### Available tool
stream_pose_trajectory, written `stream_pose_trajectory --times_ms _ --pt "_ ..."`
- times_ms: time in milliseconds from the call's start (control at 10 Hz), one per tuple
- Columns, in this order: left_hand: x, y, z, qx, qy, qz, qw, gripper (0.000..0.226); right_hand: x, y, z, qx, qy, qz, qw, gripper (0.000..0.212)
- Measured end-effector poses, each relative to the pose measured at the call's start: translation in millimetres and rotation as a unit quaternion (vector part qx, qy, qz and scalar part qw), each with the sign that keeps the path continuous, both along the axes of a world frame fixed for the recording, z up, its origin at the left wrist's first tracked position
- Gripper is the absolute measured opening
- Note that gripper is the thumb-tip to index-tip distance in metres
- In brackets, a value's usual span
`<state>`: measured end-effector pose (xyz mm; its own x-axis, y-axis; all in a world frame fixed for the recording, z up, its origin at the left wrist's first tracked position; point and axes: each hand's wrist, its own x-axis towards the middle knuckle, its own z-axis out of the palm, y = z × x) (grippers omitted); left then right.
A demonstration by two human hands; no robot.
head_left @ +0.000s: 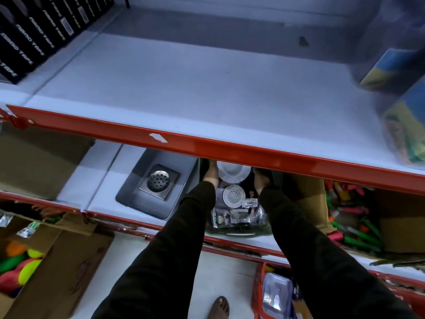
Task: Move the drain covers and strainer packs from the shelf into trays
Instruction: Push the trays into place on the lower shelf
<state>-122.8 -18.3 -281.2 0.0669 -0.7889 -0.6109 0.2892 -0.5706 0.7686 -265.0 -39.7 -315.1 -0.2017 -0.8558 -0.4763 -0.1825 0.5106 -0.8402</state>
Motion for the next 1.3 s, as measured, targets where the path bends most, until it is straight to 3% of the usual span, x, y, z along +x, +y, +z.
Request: stream_pose_trajectory --times_ms 200,300,400,500,600,700,800,1200,1300 --pt "6 8 10 -0.031 -0.018 -0.033 0.999 0.075 -3 8 2 0.011 -0.028 0.008 1.0 0.049" --pt "24 25 14 -0.034 -0.08 0.013 0.996 0.074 -4 31 13 -0.001 0.018 0.049 0.999 0.062" --pt "57 59 18 -0.111 -0.207 0.036 0.971 0.067 -4 71 25 -0.114 0.206 0.146 0.961 0.06" --pt "104 97 7 -0.123 -0.445 -0.089 0.883 0.079 9 117 32 -0.17 0.347 0.242 0.89 0.04" --pt "139 126 -13 -0.021 -0.63 -0.294 0.718 0.087 37 155 29 -0.145 0.42 0.363 0.819 0.035" --pt "149 147 -21 0.009 -0.649 -0.43 0.627 0.079 63 175 26 -0.087 0.443 0.414 0.791 0.045" --pt "146 157 -19 -0.017 -0.656 -0.452 0.605 0.067 81 185 30 -0.063 0.444 0.422 0.787 0.05" --pt "137 181 -2 -0.117 -0.563 -0.496 0.651 0.081 114 223 46 -0.032 0.429 0.431 0.793 0.072" --pt "145 181 11 -0.149 -0.583 -0.476 0.641 0.074 114 228 62 -0.068 0.439 0.391 0.806 0.069"
